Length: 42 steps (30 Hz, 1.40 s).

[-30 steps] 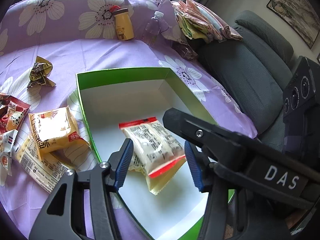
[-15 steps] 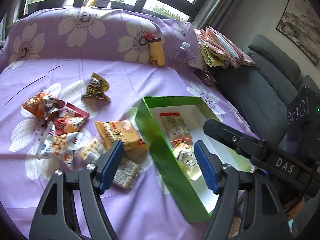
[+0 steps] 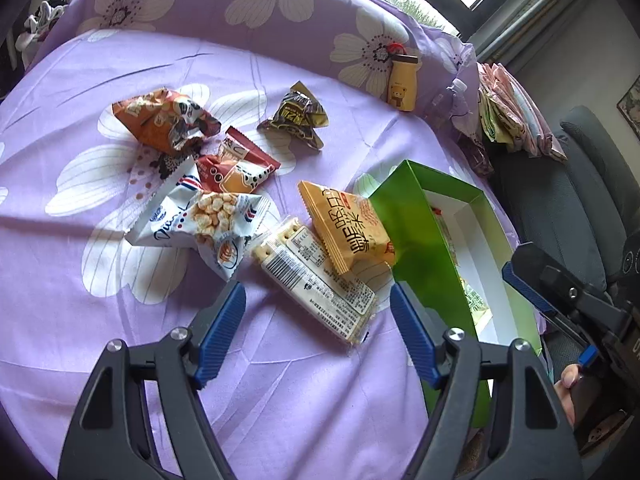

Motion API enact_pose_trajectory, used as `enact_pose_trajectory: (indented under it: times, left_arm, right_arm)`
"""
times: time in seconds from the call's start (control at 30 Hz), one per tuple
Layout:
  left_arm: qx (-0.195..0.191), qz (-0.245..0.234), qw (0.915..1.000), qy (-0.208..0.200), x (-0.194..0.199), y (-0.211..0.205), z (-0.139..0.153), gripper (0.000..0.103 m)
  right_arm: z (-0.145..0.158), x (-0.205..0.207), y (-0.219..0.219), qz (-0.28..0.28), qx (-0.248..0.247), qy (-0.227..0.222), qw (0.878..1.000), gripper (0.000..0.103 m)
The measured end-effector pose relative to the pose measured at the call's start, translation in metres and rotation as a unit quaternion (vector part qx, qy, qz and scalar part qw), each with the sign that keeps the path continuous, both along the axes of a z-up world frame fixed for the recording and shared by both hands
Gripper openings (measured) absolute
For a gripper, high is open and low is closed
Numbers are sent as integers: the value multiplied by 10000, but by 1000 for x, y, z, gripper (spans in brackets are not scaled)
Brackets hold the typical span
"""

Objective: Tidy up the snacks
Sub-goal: 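Move the right gripper back toward the snack pile, then close the right gripper on the long white biscuit bar packet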

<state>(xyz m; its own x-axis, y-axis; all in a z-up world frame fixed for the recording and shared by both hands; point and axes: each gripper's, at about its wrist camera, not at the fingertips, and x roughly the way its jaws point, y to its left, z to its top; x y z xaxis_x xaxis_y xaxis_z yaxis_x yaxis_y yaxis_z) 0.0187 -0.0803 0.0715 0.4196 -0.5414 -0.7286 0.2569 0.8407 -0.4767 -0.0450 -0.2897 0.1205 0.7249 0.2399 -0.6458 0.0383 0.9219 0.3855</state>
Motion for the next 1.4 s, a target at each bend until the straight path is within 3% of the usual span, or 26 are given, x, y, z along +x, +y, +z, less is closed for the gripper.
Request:
enact_pose_trajectory:
  times: [0.3, 0.47, 0.7, 0.77, 0.93, 1.03, 1.2, 1.4]
  left_arm:
    - [84, -62, 9992, 397, 7, -19, -25, 74]
    - [-81, 84, 9971, 754, 13, -24, -41, 73]
    - [-68, 521, 9946, 890, 21, -28, -42, 76]
    - [104, 562, 9938, 953, 24, -33, -40, 77]
    - [959, 513, 9899, 910, 29, -57, -39, 81]
    - [1474, 410, 9858, 693, 27, -71, -40, 85]
    - [1824, 623, 9810, 200, 16, -68, -40, 64]
    - [1507, 506, 9872, 94, 7, -47, -39, 53]
  right_arm:
    - [-4, 2, -14, -58, 363, 54, 9993, 72]
    - [-5, 2, -18, -16, 545, 33, 9985, 72]
    - [-6, 5, -12, 66, 497, 67, 9987, 72]
    - [-5, 4, -11, 69, 482, 56, 9988, 72]
    - [-3, 2, -10, 62, 433, 11, 9990, 72]
    - [-1, 1, -9, 57, 398, -10, 9992, 72]
    - [0, 0, -11, 91, 475, -27, 9988, 72]
    - [-1, 1, -6, 270, 582, -13, 9979, 71]
